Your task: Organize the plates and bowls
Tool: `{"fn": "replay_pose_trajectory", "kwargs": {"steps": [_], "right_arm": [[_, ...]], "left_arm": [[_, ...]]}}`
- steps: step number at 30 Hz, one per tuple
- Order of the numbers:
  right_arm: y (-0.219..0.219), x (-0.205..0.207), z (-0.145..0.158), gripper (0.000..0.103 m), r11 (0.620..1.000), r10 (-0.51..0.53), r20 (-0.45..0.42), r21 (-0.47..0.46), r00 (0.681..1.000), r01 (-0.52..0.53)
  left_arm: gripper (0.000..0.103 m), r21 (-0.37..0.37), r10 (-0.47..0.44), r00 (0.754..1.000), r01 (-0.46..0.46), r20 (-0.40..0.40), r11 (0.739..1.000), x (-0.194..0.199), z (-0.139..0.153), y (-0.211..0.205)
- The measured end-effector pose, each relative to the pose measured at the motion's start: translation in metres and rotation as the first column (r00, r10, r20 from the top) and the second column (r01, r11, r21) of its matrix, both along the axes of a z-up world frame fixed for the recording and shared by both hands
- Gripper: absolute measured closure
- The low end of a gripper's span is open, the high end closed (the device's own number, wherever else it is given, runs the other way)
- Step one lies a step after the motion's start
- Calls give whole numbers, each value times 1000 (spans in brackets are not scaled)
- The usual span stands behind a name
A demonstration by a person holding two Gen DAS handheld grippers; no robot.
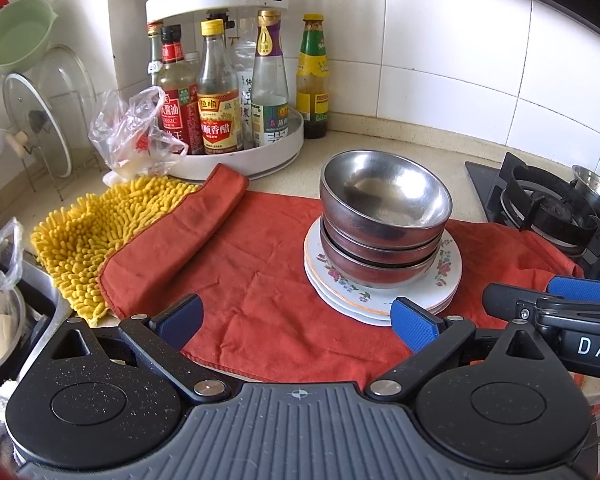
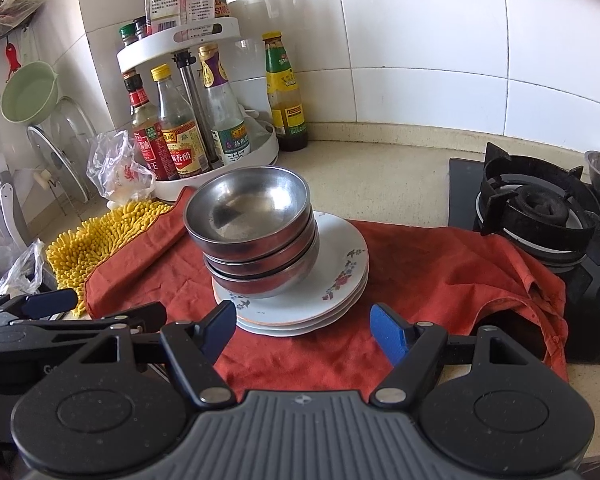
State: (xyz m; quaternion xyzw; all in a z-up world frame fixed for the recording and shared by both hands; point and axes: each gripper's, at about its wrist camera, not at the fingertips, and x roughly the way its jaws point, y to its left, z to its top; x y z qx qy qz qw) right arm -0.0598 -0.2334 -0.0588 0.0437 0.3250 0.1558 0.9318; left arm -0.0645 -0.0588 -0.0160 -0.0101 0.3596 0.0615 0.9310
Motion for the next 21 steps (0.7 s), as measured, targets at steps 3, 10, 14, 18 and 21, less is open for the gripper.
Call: {"fn": "replay_pose_trajectory", "kwargs": {"steps": [3,10,14,18,21], "right_arm": [[0,1,-1,31,1000,-2,-3,0,1000,2],[0,2,-2,31,1000,-7,-7,-1,1000,7],[2,2,-3,31,1000,-8,-11,-5,1000,8],[3,3,-4,31,1000,-5,-17,-6,1000,5],[2,5,-5,31,1000,6,-24,5,1000,-6]], "left_arm": [[2,-1,-1,1000,1,-4,1000,1,-1,0],[2,-3,-1,1000,1,-8,1000,3,-2,-1],[2,-4,2,1000,-2,-15,1000,4,-4,0],[2,-1,1,1000,-1,-17,1000,5,-5,1],[1,9,-9,1000,9,5,1000,3,-4,1]]}}
